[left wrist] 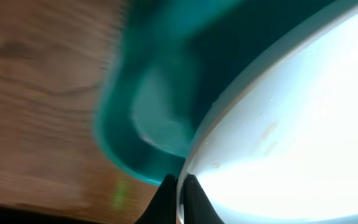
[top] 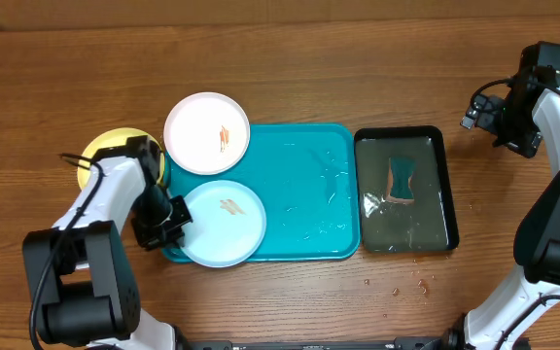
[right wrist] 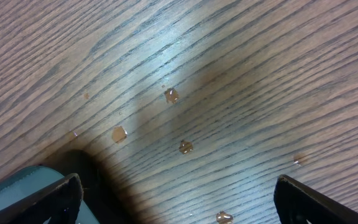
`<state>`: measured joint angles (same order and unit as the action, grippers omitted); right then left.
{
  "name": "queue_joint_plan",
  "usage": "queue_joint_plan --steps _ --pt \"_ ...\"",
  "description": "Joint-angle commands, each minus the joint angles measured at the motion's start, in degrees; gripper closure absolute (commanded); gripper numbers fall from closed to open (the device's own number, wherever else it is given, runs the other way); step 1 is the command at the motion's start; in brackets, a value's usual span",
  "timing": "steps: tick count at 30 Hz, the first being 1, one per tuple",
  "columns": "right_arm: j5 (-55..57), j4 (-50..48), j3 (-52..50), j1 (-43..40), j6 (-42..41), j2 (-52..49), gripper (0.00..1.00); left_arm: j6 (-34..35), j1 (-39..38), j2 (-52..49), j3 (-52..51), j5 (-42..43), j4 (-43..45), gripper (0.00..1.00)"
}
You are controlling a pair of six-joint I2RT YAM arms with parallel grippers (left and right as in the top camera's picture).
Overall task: Clean dirty plates on tray and stack at the side
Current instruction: 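Slide light-blue plate to tray center with left gripper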
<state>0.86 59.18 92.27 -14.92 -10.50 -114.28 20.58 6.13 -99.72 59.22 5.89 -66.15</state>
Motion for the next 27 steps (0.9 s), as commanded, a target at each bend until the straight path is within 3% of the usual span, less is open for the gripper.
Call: queue_joint_plan --steps 1,16,21,27 --pt "0.39 -0.24 0.74 -0.11 -0.20 1.33 0.00 -0.57 -3.34 2.29 -0.09 4.50 1.11 0.96" --pt "0.39 -0.24 0.74 -0.11 -0.20 1.33 0.00 17.35 -24.02 2.67 -0.09 5.73 19.76 0.96" --pt "0.39 -0.24 0.74 -0.11 -0.20 1.33 0.00 24.13 -28.20 2.67 -0.11 -0.63 24.00 0.96" --pt "0.39 -0.24 0.74 -0.11 -0.20 1.33 0.00 25.07 -30.40 2.67 -0.24 -6.43 25.38 0.95"
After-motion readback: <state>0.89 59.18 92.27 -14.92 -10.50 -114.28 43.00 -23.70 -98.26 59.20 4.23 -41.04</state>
